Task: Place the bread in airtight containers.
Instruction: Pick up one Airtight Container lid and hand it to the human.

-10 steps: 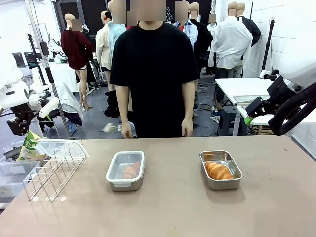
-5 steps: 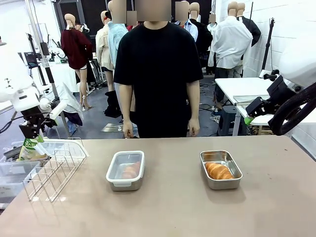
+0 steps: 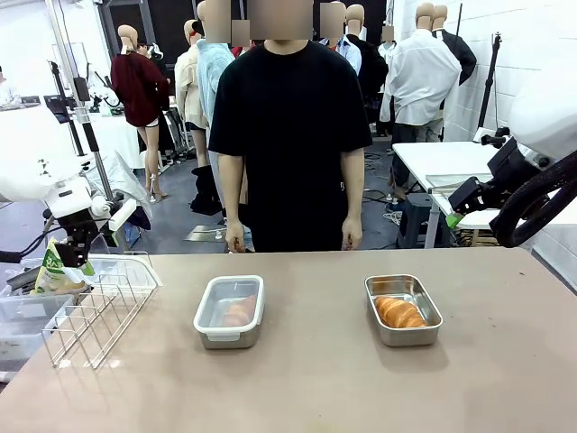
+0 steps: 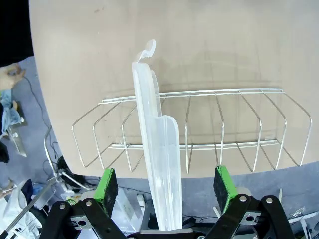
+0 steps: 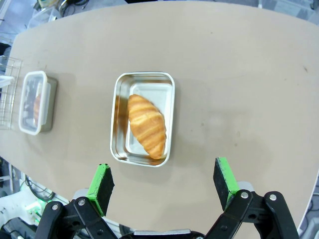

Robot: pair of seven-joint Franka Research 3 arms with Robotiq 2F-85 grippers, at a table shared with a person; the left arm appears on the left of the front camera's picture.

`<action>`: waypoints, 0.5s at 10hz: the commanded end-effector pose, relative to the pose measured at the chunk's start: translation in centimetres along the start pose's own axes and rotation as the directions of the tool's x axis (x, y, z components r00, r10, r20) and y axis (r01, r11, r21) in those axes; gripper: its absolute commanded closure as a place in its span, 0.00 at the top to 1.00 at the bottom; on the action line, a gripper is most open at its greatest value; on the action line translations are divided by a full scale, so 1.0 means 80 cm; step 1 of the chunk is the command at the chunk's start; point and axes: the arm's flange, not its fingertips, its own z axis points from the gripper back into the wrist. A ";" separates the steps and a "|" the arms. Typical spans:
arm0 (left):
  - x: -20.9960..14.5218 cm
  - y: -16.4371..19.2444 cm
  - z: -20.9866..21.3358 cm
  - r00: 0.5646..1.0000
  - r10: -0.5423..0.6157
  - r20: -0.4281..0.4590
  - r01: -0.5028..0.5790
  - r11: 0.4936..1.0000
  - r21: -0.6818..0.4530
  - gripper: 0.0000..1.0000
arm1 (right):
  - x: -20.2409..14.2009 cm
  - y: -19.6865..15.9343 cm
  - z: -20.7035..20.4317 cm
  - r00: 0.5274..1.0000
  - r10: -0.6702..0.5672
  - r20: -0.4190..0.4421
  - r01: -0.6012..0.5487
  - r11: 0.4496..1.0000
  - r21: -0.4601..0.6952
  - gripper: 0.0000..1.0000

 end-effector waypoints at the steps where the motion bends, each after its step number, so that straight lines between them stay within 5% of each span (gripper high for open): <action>1: -0.006 0.014 -0.008 0.999 0.030 0.013 -0.030 1.000 -0.004 1.00 | 0.000 0.001 -0.002 1.000 0.001 0.000 -0.001 1.000 0.002 1.00; 4: -0.009 0.021 -0.020 0.998 0.038 0.044 -0.036 0.999 -0.034 1.00 | 0.000 0.001 -0.002 1.000 0.001 0.000 -0.001 1.000 0.002 1.00; 5: -0.008 0.021 -0.017 0.999 0.019 0.038 -0.019 1.000 -0.010 0.91 | 0.000 0.001 -0.002 1.000 0.001 0.000 -0.001 1.000 0.002 1.00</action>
